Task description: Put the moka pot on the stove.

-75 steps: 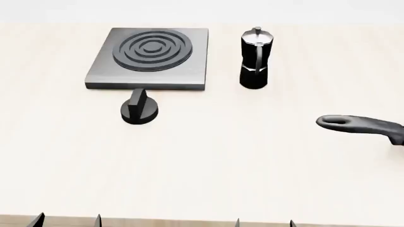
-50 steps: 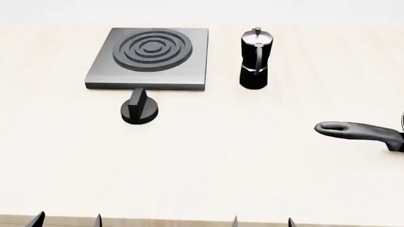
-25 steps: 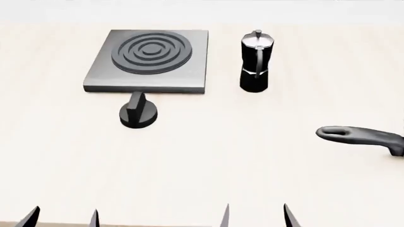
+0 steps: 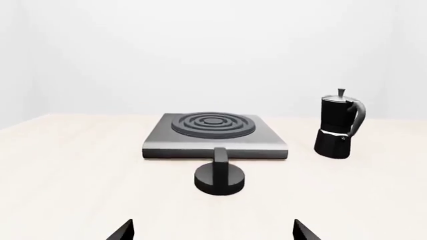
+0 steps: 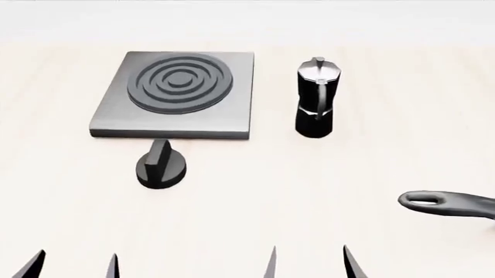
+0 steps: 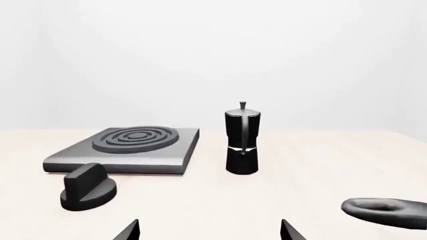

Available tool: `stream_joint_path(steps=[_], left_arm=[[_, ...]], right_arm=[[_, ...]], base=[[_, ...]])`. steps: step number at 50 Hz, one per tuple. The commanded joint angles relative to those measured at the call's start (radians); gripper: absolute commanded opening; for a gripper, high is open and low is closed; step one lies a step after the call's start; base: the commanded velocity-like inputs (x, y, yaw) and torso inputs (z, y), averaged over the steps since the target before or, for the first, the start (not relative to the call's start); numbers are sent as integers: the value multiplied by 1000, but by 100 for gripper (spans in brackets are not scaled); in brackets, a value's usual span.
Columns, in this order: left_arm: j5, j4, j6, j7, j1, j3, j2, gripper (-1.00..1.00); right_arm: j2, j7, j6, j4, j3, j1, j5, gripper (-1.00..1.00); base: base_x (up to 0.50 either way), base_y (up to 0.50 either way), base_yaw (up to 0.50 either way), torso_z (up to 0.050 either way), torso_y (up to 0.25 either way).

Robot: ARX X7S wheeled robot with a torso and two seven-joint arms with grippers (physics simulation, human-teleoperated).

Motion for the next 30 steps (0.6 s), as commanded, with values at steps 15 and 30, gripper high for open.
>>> stream_joint_path(steps=[15,30], left_arm=[[-26,3,-2,-25,-4,9,-21,100],[-54,10,-14,-35,-8,8,-31,100]], right_arm=[[21,32,-7,0,-22,0,22,100],[28,44,-17,16,-34,5,32,100]], base=[[255,0,0,0,0],[255,0,0,0,0]])
